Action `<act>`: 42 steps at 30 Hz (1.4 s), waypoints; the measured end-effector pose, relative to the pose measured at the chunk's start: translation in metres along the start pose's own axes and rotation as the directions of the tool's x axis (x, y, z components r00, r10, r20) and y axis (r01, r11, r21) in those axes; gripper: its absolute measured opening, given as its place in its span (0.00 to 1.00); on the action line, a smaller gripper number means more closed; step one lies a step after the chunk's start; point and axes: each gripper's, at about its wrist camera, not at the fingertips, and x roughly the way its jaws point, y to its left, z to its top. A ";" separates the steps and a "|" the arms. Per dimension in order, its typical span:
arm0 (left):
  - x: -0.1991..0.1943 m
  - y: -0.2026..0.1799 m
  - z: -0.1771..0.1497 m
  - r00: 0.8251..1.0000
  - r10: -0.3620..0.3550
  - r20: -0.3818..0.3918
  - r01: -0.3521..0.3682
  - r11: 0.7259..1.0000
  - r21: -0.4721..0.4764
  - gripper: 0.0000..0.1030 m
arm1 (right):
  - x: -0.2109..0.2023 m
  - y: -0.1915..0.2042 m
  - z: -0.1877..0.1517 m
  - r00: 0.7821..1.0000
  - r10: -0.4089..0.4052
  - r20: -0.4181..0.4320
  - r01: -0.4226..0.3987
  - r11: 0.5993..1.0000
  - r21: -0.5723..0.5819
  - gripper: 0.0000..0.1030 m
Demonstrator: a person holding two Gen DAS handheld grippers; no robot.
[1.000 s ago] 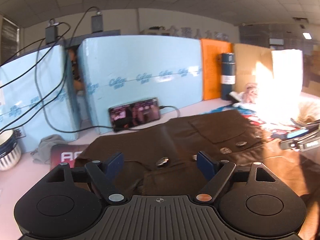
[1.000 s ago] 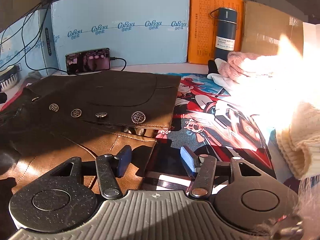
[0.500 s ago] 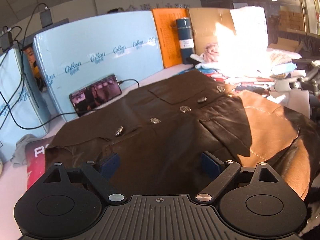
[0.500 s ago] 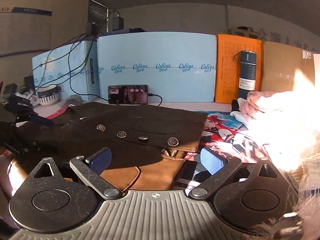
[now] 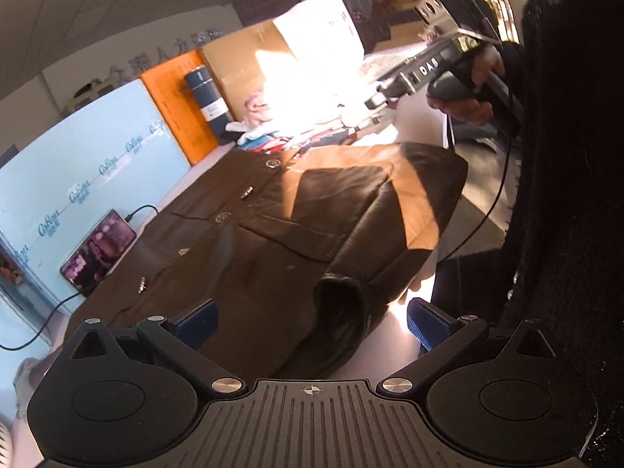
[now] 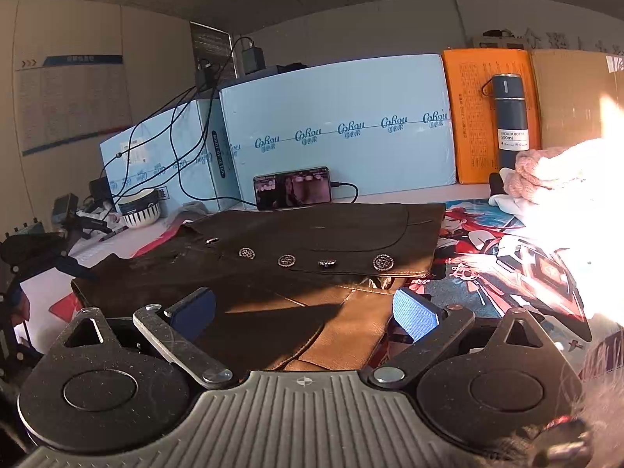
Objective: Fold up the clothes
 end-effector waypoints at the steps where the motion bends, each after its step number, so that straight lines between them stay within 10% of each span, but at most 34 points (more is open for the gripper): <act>1: 0.005 -0.004 0.000 1.000 0.002 -0.007 -0.002 1.000 0.016 1.00 | -0.001 0.000 -0.001 1.000 0.004 0.000 -0.004 1.000 0.004 0.96; 6: 0.020 -0.007 0.001 0.999 0.015 0.031 -0.015 1.000 -0.008 1.00 | -0.010 -0.003 -0.005 0.998 0.055 -0.010 -0.055 0.998 0.017 0.96; 10: 0.016 0.011 0.003 0.987 0.084 0.135 -0.061 0.984 -0.169 1.00 | -0.021 0.009 -0.013 0.967 0.247 -0.063 -0.250 0.967 -0.044 1.00; 19: 0.023 0.059 -0.010 0.978 0.116 0.174 -0.001 0.833 -0.553 1.00 | -0.016 0.044 -0.032 0.976 0.134 -0.169 -0.180 0.938 -0.297 1.00; 24: 0.022 0.056 -0.011 0.981 0.064 0.181 0.041 0.851 -0.523 1.00 | -0.002 0.041 -0.042 0.986 0.012 -0.164 -0.068 0.938 -0.339 1.00; 28: 0.020 0.043 -0.009 0.985 -0.003 0.171 0.079 0.893 -0.443 1.00 | 0.003 0.035 -0.038 0.996 0.074 -0.046 -0.085 0.941 -0.326 0.96; 31: 0.018 0.033 -0.009 0.987 -0.019 0.159 0.079 0.921 -0.382 1.00 | 0.005 0.036 -0.033 0.986 0.164 -0.005 -0.156 0.927 -0.342 0.68; 33: 0.020 0.034 -0.011 0.992 -0.002 0.124 0.049 0.924 -0.379 1.00 | 0.007 0.030 -0.028 0.971 0.235 -0.036 -0.235 0.928 -0.290 0.27; 42: -0.003 0.053 -0.037 0.962 0.263 -0.076 -0.274 0.912 -0.306 0.99 | -0.014 -0.002 -0.002 0.934 0.327 0.144 -0.318 0.945 -0.082 0.08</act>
